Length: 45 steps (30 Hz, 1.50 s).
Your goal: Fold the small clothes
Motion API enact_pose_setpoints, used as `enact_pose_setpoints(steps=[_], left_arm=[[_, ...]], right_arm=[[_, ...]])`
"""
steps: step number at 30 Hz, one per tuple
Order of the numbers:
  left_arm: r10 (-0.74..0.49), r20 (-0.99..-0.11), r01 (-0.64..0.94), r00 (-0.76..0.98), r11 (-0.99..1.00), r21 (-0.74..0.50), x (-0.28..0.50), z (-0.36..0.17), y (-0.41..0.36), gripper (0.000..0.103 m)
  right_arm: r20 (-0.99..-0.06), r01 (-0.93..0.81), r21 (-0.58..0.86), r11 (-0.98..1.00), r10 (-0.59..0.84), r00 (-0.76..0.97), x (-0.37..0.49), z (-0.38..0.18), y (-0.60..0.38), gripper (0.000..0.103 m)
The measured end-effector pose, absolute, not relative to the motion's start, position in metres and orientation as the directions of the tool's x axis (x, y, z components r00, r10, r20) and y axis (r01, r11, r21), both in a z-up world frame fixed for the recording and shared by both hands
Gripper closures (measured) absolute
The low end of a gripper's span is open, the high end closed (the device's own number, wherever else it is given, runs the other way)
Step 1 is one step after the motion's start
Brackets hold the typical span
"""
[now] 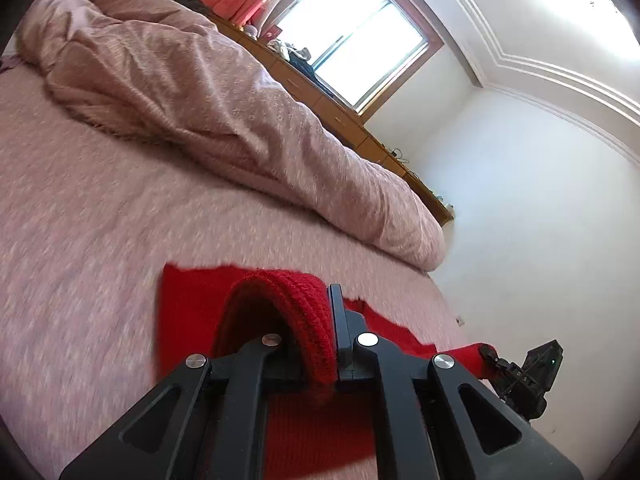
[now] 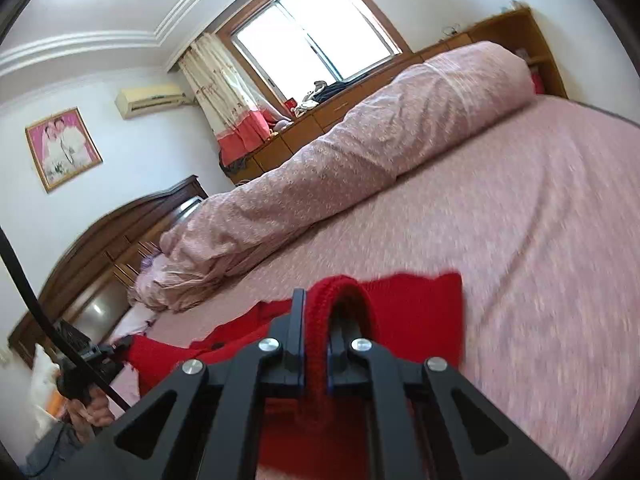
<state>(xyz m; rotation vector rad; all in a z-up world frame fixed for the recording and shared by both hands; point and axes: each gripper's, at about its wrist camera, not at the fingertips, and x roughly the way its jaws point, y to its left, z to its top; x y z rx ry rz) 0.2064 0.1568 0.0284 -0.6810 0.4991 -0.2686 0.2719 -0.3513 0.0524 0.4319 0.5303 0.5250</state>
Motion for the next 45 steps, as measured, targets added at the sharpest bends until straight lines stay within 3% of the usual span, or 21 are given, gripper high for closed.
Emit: enact_pose_setpoints(steps=[6, 10, 12, 15, 17, 19, 20, 21, 26, 37, 40, 42, 44, 45], left_arm=[[-0.375, -0.392, 0.051, 0.84, 0.774, -0.631, 0.247, 0.018, 0.161, 0.102], [-0.353, -0.527, -0.05, 0.773, 0.795, -0.604, 0.268, -0.004, 0.163, 0.099], [-0.355, -0.564, -0.072, 0.746, 0.798, -0.598, 0.272, -0.01, 0.166, 0.085], [-0.317, -0.529, -0.091, 0.787, 0.788, -0.608, 0.261, -0.004, 0.179, 0.064], [-0.316, -0.506, -0.091, 0.803, 0.773, -0.628, 0.256, 0.0, 0.187, 0.061], [-0.312, -0.496, -0.1, 0.81, 0.76, -0.642, 0.252, 0.001, 0.193, 0.06], [-0.309, -0.5, -0.107, 0.809, 0.759, -0.643, 0.251, -0.001, 0.194, 0.06], [-0.308, -0.509, -0.115, 0.804, 0.759, -0.641, 0.251, -0.003, 0.194, 0.059], [-0.321, -0.599, -0.134, 0.734, 0.795, -0.591, 0.247, -0.012, 0.182, 0.059], [-0.294, -0.713, -0.141, 0.636, 0.864, -0.483, 0.25, -0.032, 0.155, 0.059], [-0.3, -0.72, -0.142, 0.626, 0.864, -0.484, 0.251, -0.036, 0.153, 0.059], [-0.313, -0.709, -0.129, 0.632, 0.86, -0.494, 0.252, -0.036, 0.152, 0.059], [-0.321, -0.702, -0.114, 0.636, 0.86, -0.497, 0.253, -0.034, 0.15, 0.059], [-0.321, -0.7, -0.108, 0.638, 0.862, -0.494, 0.253, -0.034, 0.15, 0.062]], right_arm=[[-0.392, -0.344, 0.506, 0.791, 0.566, 0.726, 0.318, 0.043, -0.344, 0.096], [-0.447, -0.277, 0.534, 0.798, 0.546, 0.709, 0.339, 0.022, -0.342, 0.095], [-0.455, -0.25, 0.563, 0.788, 0.547, 0.702, 0.342, 0.015, -0.347, 0.093], [-0.443, -0.232, 0.602, 0.764, 0.562, 0.699, 0.343, 0.013, -0.356, 0.086], [-0.435, -0.238, 0.6, 0.764, 0.561, 0.705, 0.339, 0.016, -0.359, 0.082], [-0.432, -0.223, 0.577, 0.786, 0.524, 0.734, 0.333, 0.021, -0.363, 0.055], [-0.416, -0.204, 0.555, 0.806, 0.482, 0.771, 0.327, 0.025, -0.368, 0.029], [-0.392, -0.196, 0.556, 0.808, 0.463, 0.795, 0.322, 0.029, -0.374, 0.013], [-0.352, -0.167, 0.636, 0.753, 0.476, 0.806, 0.315, 0.03, -0.397, 0.012], [-0.567, -0.256, 0.438, 0.862, 0.485, 0.666, 0.316, 0.013, -0.356, 0.017], [-0.624, -0.271, 0.392, 0.879, 0.471, 0.624, 0.319, 0.002, -0.345, 0.031], [-0.642, -0.279, 0.4, 0.873, 0.484, 0.595, 0.324, -0.005, -0.341, 0.045], [-0.652, -0.262, 0.41, 0.874, 0.482, 0.585, 0.328, -0.01, -0.34, 0.047], [-0.65, -0.254, 0.424, 0.869, 0.487, 0.583, 0.33, -0.012, -0.341, 0.053]])
